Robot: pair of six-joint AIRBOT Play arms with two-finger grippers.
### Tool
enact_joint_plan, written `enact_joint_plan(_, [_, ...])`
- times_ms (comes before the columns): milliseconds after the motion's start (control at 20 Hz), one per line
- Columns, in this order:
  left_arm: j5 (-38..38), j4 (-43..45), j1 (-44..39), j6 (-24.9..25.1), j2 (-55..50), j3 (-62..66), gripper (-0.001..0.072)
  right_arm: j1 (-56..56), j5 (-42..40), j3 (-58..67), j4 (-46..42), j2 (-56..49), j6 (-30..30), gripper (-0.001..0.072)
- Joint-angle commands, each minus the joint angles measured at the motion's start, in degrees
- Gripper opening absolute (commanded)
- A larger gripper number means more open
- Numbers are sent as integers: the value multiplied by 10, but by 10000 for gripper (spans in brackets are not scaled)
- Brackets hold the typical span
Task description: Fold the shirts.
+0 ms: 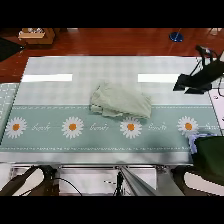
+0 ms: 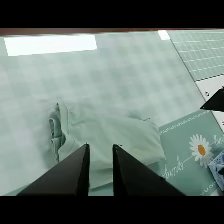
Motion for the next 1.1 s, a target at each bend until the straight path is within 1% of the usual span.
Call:
enact_joint_plan(0, [0,11,0,-4,0,0,217,-54,-81,-115,167,5,-59,615])
enact_joint_plan(50, [0,11,0,-4,0,0,216,-50,-128,-156,213,5,-77,615])
enact_joint_plan(150, [0,14,0,-4,0,0,217,-48,-196,-225,287,-4,-105,615])
enact_joint_plan(250, [0,21,0,-5,0,0,217,-48,-224,-271,348,-24,-149,615])
enact_joint_plan(300, [0,23,0,-14,0,0,217,-48,-227,-284,385,-36,-177,615])
enact_joint_plan(400, [0,23,0,-15,-1,0,217,-45,-223,-295,452,-60,-233,615])
enact_joint_plan(450, [0,23,0,-15,-1,0,217,-38,-227,-295,467,-70,-243,615])
enact_joint_plan(550, [0,23,0,-29,-1,0,216,-10,-249,-295,471,-84,-244,614])
enact_joint_plan(700, [0,23,0,-33,-1,0,216,43,-287,-295,490,-109,-239,567])
enact_joint_plan(750, [0,23,0,-33,-1,0,216,56,-299,-295,502,-114,-240,387])
enact_joint_plan(800, [0,23,0,-33,-1,0,216,62,-306,-294,513,-113,-242,99])
enact_joint_plan(850, [0,23,0,-32,-1,0,216,62,-299,-290,526,-112,-247,22])
enact_joint_plan(950, [0,29,0,-32,-3,-2,216,44,-240,-268,530,-97,-291,21])
enact_joint_plan(1050, [-2,35,0,-33,-4,-9,216,12,-172,-237,520,-55,-293,21])
